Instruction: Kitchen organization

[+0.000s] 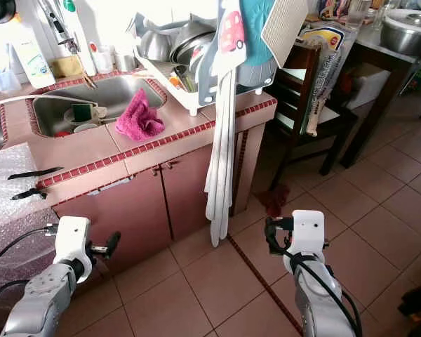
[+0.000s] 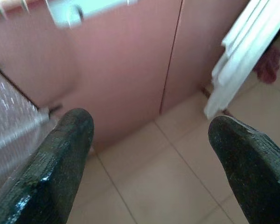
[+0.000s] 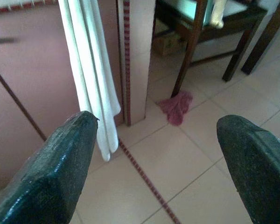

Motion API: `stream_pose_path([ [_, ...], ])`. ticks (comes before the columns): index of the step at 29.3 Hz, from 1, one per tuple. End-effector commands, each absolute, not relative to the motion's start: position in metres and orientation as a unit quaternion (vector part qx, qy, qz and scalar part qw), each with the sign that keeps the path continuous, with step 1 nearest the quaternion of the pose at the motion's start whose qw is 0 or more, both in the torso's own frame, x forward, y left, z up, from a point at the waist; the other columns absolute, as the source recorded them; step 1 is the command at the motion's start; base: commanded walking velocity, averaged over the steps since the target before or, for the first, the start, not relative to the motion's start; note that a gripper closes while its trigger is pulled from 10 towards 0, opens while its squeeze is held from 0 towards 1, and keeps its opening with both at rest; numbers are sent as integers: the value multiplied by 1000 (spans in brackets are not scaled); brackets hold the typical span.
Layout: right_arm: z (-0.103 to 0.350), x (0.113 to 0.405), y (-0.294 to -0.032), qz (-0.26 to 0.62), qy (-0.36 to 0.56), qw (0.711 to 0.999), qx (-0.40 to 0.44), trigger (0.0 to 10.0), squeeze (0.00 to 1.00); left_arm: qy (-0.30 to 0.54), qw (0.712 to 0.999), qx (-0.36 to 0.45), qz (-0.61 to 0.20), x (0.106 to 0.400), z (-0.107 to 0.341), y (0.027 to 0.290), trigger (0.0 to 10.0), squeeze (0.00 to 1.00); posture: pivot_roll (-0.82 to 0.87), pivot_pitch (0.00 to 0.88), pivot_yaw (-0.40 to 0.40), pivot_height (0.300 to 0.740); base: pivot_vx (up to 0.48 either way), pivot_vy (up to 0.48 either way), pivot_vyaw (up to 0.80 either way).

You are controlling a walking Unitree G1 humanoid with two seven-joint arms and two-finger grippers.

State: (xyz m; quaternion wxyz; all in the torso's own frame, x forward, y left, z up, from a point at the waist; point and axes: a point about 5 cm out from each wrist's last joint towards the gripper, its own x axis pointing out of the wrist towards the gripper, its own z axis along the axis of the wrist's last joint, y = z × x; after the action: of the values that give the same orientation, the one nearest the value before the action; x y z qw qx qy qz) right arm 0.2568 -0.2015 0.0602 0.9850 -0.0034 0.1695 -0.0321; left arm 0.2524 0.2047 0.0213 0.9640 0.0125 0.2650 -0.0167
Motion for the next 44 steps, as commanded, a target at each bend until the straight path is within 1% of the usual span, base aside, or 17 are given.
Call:
stream_pose_path([
  [1, 54, 257, -202, -30, 181, 983, 1, 10000, 0, 275, 961, 5, -16, 254, 16, 200, 10000, 0, 19, 0, -7, 740, 0, 0, 0],
  [5, 56, 258, -202, -29, 175, 984, 0, 10000, 0, 260, 965, -5, -14, 256, 18, 198, 10000, 0, 13, 0, -6, 740, 0, 0, 0],
  [7, 61, 259, -201, -25, 164, 986, -4, 10000, 0, 239, 971, -6, -11, 259, 26, 197, 10000, 0, 10, 0, -8, 740, 0, 0, 0],
  [9, 68, 260, -199, -20, 150, 988, -14, 10000, 0, 197, 980, -2, -1, 263, 39, 196, 10000, 0, 9, 0, -12, 740, 0, 0, 0],
  [14, 94, 271, -186, 0, 98, 995, -26, 10000, 0, 149, 989, -18, 8, 274, 64, 193, 10000, 0, 6, 0, -13, 740, 0, 0, 800],
  [16, 105, 275, -181, 6, 79, 997, -25, 10000, 0, 130, 992, 3, 4, 277, 73, 191, 10000, 0, 9, 0, -15, 740, 0, 0, 800],
  [17, 114, 278, -176, 10, 61, 998, -29, 10000, 0, 110, 994, 2, 8, 279, 82, 189, 10000, 0, 11, 0, -18, 740, 0, 0, 800],
  [18, 114, 278, -176, 10, 61, 998, -29, 10000, 0, 110, 994, 2, 8, 279, 82, 189, 10000, 0, 11, 0, -18, 740, 0, 0, 800],
  [20, 123, 281, -172, 17, 45, 998, -34, 10000, 0, 84, 996, 1, 11, 279, 92, 186, 10000, 0, 12, 0, -22, 740, 0, 0, 800],
  [25, 131, 281, -169, 23, 31, 998, -49, 10000, 0, 83, 996, -7, -14, 273, 92, 174, 10000, 0, 14, 0, -27, 740, 0, 0, 800],
  [29, 132, 282, -169, 22, 32, 998, -46, 10000, 0, 85, 996, 10, -21, 273, 93, 172, 10000, 0, 16, 0, -28, 740, 0, 0, 800],
  [33, 133, 284, -168, 20, 31, 998, -47, 10000, 0, 95, 995, -13, -23, 276, 94, 172, 10000, 0, 19, 0, -24, 740, 0, 0, 523],
  [36, 134, 285, -167, 15, 28, 999, -32, 10000, 0, 104, 994, -15, -15, 280, 96, 172, 10000, 0, 20, 0, -18, 740, 0, 0, 0],
  [44, 136, 285, -164, 16, 26, 999, -24, 10000, 0, 103, 994, -24, -12, 284, 100, 172, 10000, 0, 18, 0, -7, 740, 0, 323, 0],
])
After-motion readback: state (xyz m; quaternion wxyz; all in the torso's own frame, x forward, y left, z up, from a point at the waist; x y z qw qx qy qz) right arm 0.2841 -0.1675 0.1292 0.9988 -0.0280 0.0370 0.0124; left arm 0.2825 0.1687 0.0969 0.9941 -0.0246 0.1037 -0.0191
